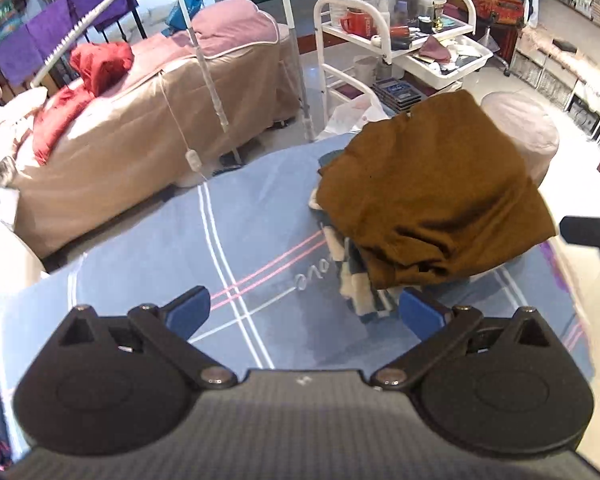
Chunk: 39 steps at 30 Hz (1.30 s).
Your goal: Fold small clothes
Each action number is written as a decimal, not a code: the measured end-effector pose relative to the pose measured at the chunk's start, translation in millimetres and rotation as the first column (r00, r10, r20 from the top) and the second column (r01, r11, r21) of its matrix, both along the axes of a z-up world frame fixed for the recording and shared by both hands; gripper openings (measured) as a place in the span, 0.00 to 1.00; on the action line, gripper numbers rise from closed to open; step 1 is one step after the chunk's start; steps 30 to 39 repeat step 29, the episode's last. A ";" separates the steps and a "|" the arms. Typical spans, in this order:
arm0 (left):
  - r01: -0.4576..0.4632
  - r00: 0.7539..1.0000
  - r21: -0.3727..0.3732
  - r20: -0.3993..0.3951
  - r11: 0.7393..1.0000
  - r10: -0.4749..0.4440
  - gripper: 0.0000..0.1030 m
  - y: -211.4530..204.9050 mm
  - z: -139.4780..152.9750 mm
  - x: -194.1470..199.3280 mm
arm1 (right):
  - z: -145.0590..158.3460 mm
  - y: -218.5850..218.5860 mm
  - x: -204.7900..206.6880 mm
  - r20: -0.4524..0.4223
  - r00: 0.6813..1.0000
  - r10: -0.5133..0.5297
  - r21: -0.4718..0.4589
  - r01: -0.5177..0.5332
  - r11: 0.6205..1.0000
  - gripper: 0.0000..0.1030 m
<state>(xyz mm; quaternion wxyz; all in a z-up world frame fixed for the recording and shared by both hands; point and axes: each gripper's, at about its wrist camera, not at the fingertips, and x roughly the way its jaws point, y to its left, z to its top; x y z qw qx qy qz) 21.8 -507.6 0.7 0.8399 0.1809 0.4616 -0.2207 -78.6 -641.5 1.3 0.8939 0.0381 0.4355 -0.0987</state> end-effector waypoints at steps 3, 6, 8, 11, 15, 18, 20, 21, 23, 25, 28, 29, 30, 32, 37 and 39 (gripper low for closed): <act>-0.012 1.000 -0.030 -0.022 0.999 0.011 1.00 2.9 0.6 1.4 | -0.1 3.8 0.0 -0.004 1.000 0.006 -0.004 -0.006 1.000 1.00; -0.010 1.000 -0.014 -0.004 1.000 0.010 1.00 1.7 2.3 -0.7 | 0.1 3.7 1.2 -0.001 1.000 0.001 -0.007 -0.001 1.000 1.00; -0.017 1.000 -0.015 -0.003 1.000 0.017 1.00 1.0 2.7 -1.5 | 0.7 6.9 0.0 0.002 1.000 -0.003 -0.013 0.003 1.000 1.00; -0.019 1.000 -0.033 -0.016 0.999 0.019 1.00 0.8 3.2 -0.8 | -0.2 9.1 0.5 -0.005 1.000 -0.003 -0.025 0.003 1.000 1.00; -0.017 1.000 -0.024 -0.017 1.000 0.017 1.00 -1.0 2.0 -0.7 | -0.9 10.4 0.0 -0.009 1.000 0.000 -0.028 0.000 1.000 1.00; -0.012 1.000 -0.021 0.002 1.000 0.012 1.00 -3.4 2.9 -2.4 | -1.3 10.0 0.5 -0.010 1.000 -0.001 -0.026 0.001 1.000 1.00; -0.012 1.000 -0.015 0.014 1.000 0.012 1.00 -5.5 3.3 -2.8 | -1.5 10.2 0.7 -0.012 1.000 0.000 -0.028 -0.001 1.000 1.00; -0.008 1.000 -0.020 0.022 1.000 0.008 1.00 -5.9 3.6 -3.4 | -1.9 10.0 1.1 -0.013 1.000 0.000 -0.029 -0.001 1.000 1.00; -0.006 0.999 -0.038 0.031 0.999 0.007 1.00 -5.9 4.4 -4.0 | -2.9 9.8 1.7 -0.015 1.000 -0.001 -0.030 0.000 1.000 1.00; -0.006 0.999 -0.062 0.042 0.998 0.009 0.99 -4.5 5.7 -3.8 | -3.6 8.9 2.6 -0.015 1.000 -0.001 -0.031 0.001 1.000 1.00; -0.004 0.999 -0.056 0.044 0.998 0.006 0.99 -6.4 5.6 -3.1 | -4.4 8.1 3.3 -0.015 1.000 -0.002 -0.035 0.001 0.999 1.00; -0.003 0.999 -0.055 0.040 0.999 0.006 0.99 -7.0 5.7 -2.7 | -4.4 8.0 3.2 -0.014 1.000 -0.003 -0.035 0.003 0.999 1.00; -0.003 0.999 -0.055 0.040 0.999 0.006 0.99 -7.0 5.7 -2.7 | -4.4 8.0 3.2 -0.014 1.000 -0.003 -0.035 0.003 0.999 1.00; -0.003 0.999 -0.055 0.040 0.999 0.006 0.99 -7.0 5.7 -2.7 | -4.4 8.0 3.2 -0.014 1.000 -0.003 -0.035 0.003 0.999 1.00; -0.003 0.999 -0.055 0.040 0.999 0.006 0.99 -7.0 5.7 -2.7 | -4.4 8.0 3.2 -0.014 1.000 -0.003 -0.035 0.003 0.999 1.00; -0.003 0.999 -0.055 0.040 0.999 0.006 0.99 -7.0 5.7 -2.7 | -4.4 8.0 3.2 -0.014 1.000 -0.003 -0.035 0.003 0.999 1.00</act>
